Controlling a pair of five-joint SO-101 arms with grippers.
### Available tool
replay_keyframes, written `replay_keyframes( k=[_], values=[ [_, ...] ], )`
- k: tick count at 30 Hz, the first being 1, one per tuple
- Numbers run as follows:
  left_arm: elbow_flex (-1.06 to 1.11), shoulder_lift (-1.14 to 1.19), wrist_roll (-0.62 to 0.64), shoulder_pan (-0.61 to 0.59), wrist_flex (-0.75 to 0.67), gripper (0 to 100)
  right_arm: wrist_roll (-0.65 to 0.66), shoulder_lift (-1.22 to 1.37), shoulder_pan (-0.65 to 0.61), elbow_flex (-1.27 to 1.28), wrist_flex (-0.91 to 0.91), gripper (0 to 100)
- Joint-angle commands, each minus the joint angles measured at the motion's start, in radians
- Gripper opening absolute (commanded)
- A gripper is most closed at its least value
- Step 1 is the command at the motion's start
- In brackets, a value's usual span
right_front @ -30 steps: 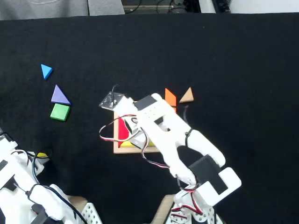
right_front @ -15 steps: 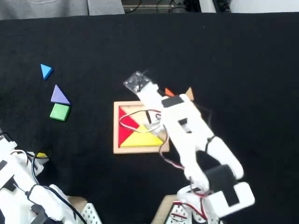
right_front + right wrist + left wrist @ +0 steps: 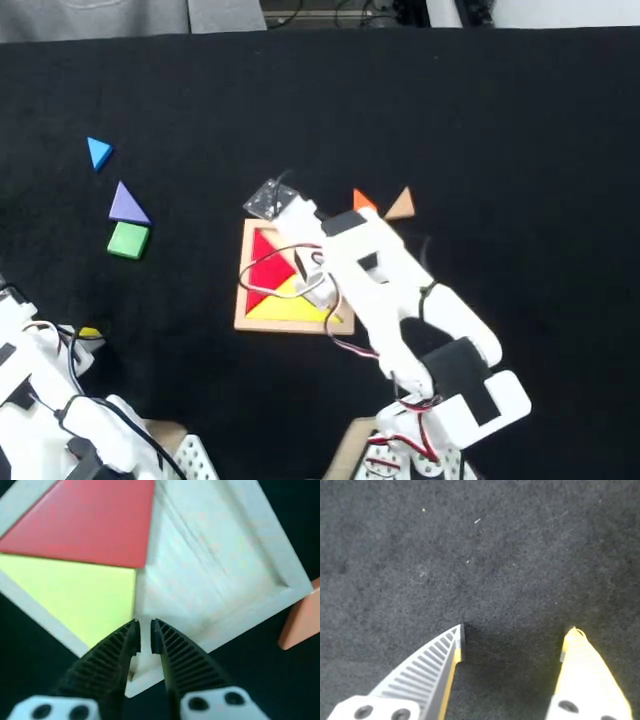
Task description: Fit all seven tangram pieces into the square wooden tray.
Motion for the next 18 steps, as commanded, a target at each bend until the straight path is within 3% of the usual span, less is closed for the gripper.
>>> replay_keyframes(
  k=[1,9,18],
  values=[
    [0.002,-0.011,-0.008,0.016,-0.008,32,-0.008,-0.048,0.043,-0.056,0.015,5.6],
    [0.002,-0.011,-0.008,0.016,-0.008,32,-0.133,-0.062,0.023,-0.067,-0.16,5.6],
    [0.002,-0.011,-0.008,0.016,-0.008,32,-0.133,0.165,-0.003,-0.228,-0.135,5.6]
  ],
)
